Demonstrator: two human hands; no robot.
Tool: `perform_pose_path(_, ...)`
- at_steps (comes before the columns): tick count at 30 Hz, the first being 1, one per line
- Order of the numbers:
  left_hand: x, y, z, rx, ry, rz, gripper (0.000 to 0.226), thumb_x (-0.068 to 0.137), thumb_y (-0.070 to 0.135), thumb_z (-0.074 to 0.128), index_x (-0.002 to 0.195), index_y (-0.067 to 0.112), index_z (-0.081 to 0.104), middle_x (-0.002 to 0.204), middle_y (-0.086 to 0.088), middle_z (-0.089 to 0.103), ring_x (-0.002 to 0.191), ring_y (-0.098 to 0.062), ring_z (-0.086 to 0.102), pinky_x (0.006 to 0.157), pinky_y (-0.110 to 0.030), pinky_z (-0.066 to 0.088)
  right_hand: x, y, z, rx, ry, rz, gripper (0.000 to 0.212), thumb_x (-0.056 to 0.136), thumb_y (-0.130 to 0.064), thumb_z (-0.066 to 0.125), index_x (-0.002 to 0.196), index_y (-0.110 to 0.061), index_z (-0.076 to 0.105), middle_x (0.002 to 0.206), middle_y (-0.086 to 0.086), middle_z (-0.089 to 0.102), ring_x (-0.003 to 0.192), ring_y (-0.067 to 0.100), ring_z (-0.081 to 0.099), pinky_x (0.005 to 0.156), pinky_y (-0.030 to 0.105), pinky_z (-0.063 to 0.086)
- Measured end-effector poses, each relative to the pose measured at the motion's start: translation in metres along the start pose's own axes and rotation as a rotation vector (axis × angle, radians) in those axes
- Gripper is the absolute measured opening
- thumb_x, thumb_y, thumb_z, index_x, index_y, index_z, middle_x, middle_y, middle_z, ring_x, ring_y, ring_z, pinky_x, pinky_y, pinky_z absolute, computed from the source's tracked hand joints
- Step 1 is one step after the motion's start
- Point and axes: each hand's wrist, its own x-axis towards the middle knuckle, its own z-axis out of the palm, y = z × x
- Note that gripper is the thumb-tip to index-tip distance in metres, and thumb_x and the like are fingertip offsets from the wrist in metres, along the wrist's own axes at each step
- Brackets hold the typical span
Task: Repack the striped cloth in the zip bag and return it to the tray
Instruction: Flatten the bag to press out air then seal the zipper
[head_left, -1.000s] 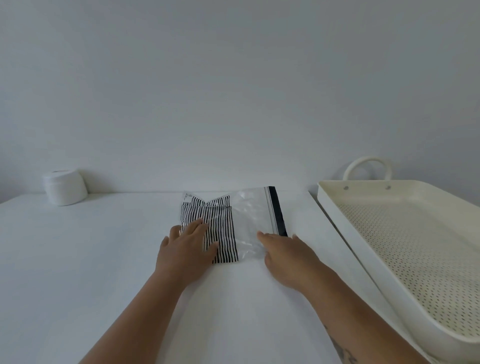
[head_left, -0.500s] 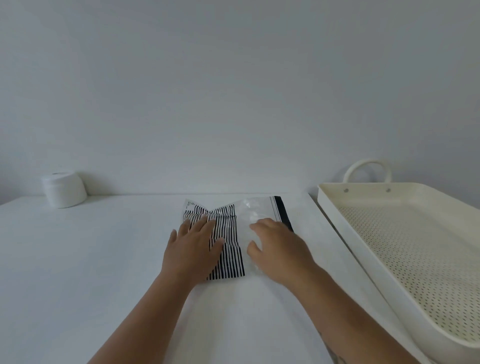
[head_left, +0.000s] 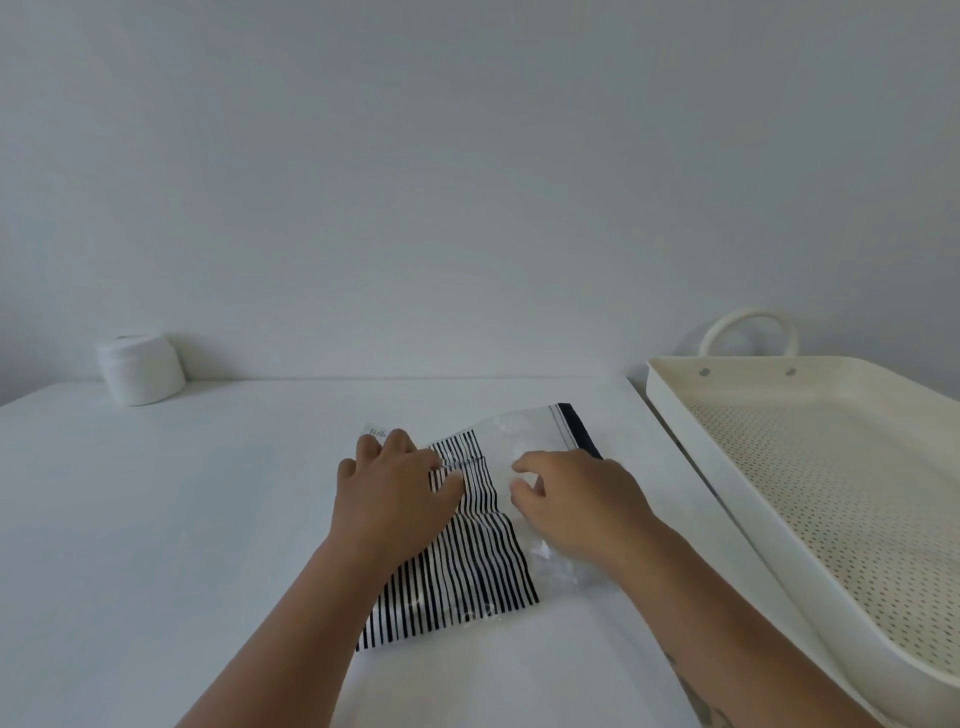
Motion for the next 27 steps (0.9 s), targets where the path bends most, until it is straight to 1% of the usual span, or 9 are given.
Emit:
perform_pose_path(2, -0.002, 0.001, 0.004, -0.027, -0.018, -0.001, 0.048, 0.091, 0.054, 0.035, 0.127, 0.030, 0.057, 0.139, 0.006, 0.050, 0.131, -0.023, 0.034, 0.105, -0.043, 0.027, 0.002, -0.009, 0.003, 0.039, 0.096, -0.049, 0.038, 0.094, -0.037, 0.041, 0.128, -0.030, 0.056, 0.117, -0.006, 0.067, 0.103, 0.019, 0.061, 0.084, 0.032, 0.046)
perform_pose_path(5, -0.003, 0.002, 0.011, -0.061, -0.041, 0.002, 0.046, 0.095, 0.043, 0.032, 0.134, 0.026, 0.050, 0.148, 0.005, 0.045, 0.139, -0.024, 0.031, 0.113, -0.045, 0.023, 0.011, -0.022, 0.015, 0.102, 0.116, -0.091, 0.042, 0.096, -0.032, 0.039, 0.136, -0.027, 0.047, 0.136, -0.004, 0.057, 0.125, 0.021, 0.048, 0.100, 0.039, 0.043)
perform_pose_path(8, -0.003, 0.001, 0.014, -0.072, -0.038, 0.024, 0.042, 0.097, 0.034, 0.028, 0.128, 0.023, 0.054, 0.139, 0.004, 0.053, 0.133, -0.024, 0.038, 0.112, -0.045, 0.026, 0.020, -0.031, 0.031, 0.045, -0.018, -0.087, 0.048, 0.099, -0.034, 0.032, 0.147, -0.027, 0.030, 0.156, -0.001, 0.032, 0.146, 0.025, 0.020, 0.118, 0.046, 0.020)
perform_pose_path(9, -0.003, 0.000, 0.014, -0.066, -0.046, 0.027, 0.042, 0.097, 0.033, 0.026, 0.127, 0.024, 0.054, 0.137, 0.005, 0.055, 0.131, -0.024, 0.040, 0.112, -0.047, 0.027, 0.022, -0.032, 0.036, 0.028, -0.069, -0.077, 0.050, 0.099, -0.035, 0.029, 0.149, -0.028, 0.024, 0.160, -0.001, 0.024, 0.148, 0.026, 0.012, 0.120, 0.048, 0.012)
perform_pose_path(11, -0.002, 0.000, 0.015, -0.062, -0.058, 0.024, 0.041, 0.098, 0.032, 0.025, 0.126, 0.025, 0.054, 0.134, 0.006, 0.056, 0.129, -0.024, 0.042, 0.111, -0.048, 0.027, 0.024, -0.032, 0.045, 0.021, -0.140, -0.059, 0.051, 0.101, -0.037, 0.022, 0.151, -0.031, 0.017, 0.162, -0.001, 0.015, 0.149, 0.027, 0.003, 0.120, 0.050, 0.005)
perform_pose_path(16, 0.000, -0.001, 0.017, -0.107, -0.075, -0.004, 0.040, 0.098, 0.033, 0.027, 0.119, 0.024, 0.060, 0.133, 0.005, 0.058, 0.128, -0.023, 0.043, 0.112, -0.047, 0.026, 0.025, -0.025, 0.056, -0.003, -0.181, -0.031, 0.050, 0.100, -0.044, 0.015, 0.150, -0.036, 0.014, 0.163, -0.002, 0.008, 0.149, 0.026, -0.003, 0.120, 0.052, -0.003)
perform_pose_path(18, 0.001, -0.001, 0.017, -0.112, -0.079, -0.016, 0.041, 0.097, 0.034, 0.028, 0.121, 0.025, 0.059, 0.135, 0.005, 0.057, 0.129, -0.023, 0.043, 0.113, -0.047, 0.025, 0.024, -0.020, 0.058, 0.001, -0.181, -0.012, 0.051, 0.100, -0.046, 0.015, 0.150, -0.037, 0.014, 0.163, -0.002, 0.008, 0.149, 0.026, -0.003, 0.119, 0.051, -0.005)
perform_pose_path(22, 0.004, 0.000, 0.019, -0.079, -0.109, -0.032, 0.048, 0.095, 0.040, 0.029, 0.138, 0.030, 0.047, 0.149, 0.005, 0.046, 0.138, -0.022, 0.035, 0.116, -0.046, 0.020, 0.022, -0.012, 0.060, 0.004, -0.180, 0.007, 0.053, 0.098, -0.049, 0.013, 0.150, -0.039, 0.013, 0.163, -0.003, 0.007, 0.149, 0.025, -0.004, 0.120, 0.049, -0.007)
perform_pose_path(27, 0.004, -0.002, 0.020, -0.052, -0.141, -0.033, 0.052, 0.095, 0.044, 0.029, 0.145, 0.034, 0.036, 0.156, 0.004, 0.034, 0.143, -0.022, 0.026, 0.118, -0.046, 0.015, 0.021, -0.009, 0.063, -0.015, -0.205, 0.013, 0.054, 0.096, -0.053, 0.011, 0.150, -0.042, 0.011, 0.163, -0.006, 0.006, 0.149, 0.022, -0.004, 0.120, 0.049, -0.007)
